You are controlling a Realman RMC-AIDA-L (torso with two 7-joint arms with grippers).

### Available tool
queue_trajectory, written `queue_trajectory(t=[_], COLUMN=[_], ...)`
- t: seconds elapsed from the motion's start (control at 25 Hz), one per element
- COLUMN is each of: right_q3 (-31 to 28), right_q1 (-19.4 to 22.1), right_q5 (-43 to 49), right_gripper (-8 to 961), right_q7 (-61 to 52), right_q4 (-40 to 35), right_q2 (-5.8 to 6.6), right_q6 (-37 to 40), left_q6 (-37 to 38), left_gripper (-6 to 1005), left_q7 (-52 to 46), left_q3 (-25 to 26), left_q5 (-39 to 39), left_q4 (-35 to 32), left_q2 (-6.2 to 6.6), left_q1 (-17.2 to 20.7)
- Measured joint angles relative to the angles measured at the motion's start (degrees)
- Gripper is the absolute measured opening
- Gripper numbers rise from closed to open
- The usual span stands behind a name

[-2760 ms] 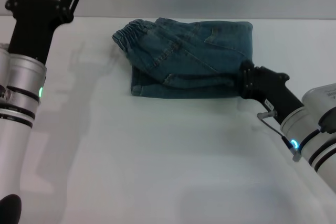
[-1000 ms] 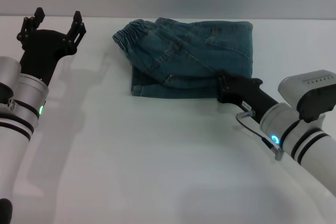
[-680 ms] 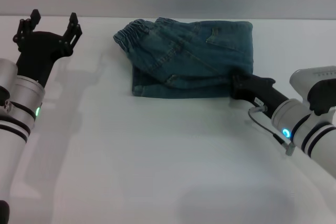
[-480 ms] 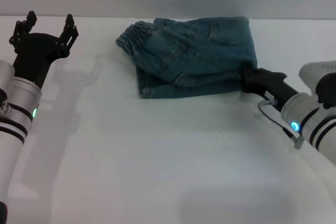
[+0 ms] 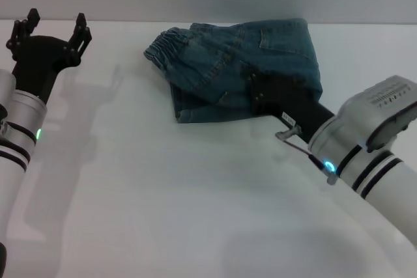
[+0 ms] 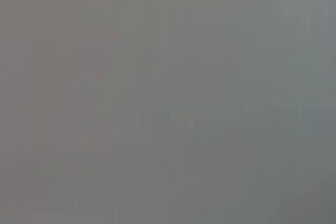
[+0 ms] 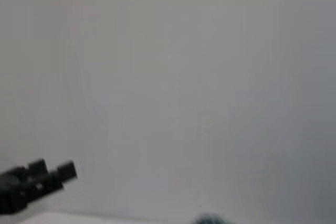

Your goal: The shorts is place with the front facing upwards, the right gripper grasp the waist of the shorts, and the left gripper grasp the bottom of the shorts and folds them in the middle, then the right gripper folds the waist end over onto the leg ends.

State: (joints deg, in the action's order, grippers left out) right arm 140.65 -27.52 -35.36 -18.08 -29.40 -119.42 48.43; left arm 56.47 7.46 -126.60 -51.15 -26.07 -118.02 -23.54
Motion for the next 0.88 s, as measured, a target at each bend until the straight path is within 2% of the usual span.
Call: queue_trajectory(t=[0.16, 0.28, 0.4, 0.52, 0.68, 0.88], right_q3=[-3.03, -5.32, -5.59, -5.68, -5.44, -4.88], right_q1=[2.37, 5.86, 7.29, 7.67, 7.8, 7.87], right_q5=[-4.84, -15.34, -22.68, -26.59, -27.46, -27.16], right_gripper=[53, 55, 57, 59, 62, 156], right_q7=[11.76, 23.92, 31.7, 32.0, 31.51, 30.68], right_q4=[-1.08, -0.73, 2.58, 5.09, 6.1, 6.05], right_q2=[-0.22, -0.34, -0.36, -0.29, -0.22, -0.3], right_q6=[5.6, 13.16, 20.59, 24.64, 24.85, 24.36], left_q6=[1.06, 1.59, 2.59, 2.82, 2.81, 2.86], left_gripper=[829, 829, 829, 829, 829, 829], left_q7=[-0.42, -2.41, -5.49, -6.4, -6.5, -6.57], left_q3=[0.07, 0.28, 0.67, 0.67, 0.67, 0.45], left_q5=[0.0, 0.04, 0.0, 0.0, -0.13, -0.1], left_q4=[0.03, 0.1, 1.12, 3.66, 5.81, 5.94], left_q2=[0.01, 0.03, 0.05, -0.09, -0.28, -0.31], left_q1=[0.0, 0.04, 0.2, -0.55, -1.45, -1.26])
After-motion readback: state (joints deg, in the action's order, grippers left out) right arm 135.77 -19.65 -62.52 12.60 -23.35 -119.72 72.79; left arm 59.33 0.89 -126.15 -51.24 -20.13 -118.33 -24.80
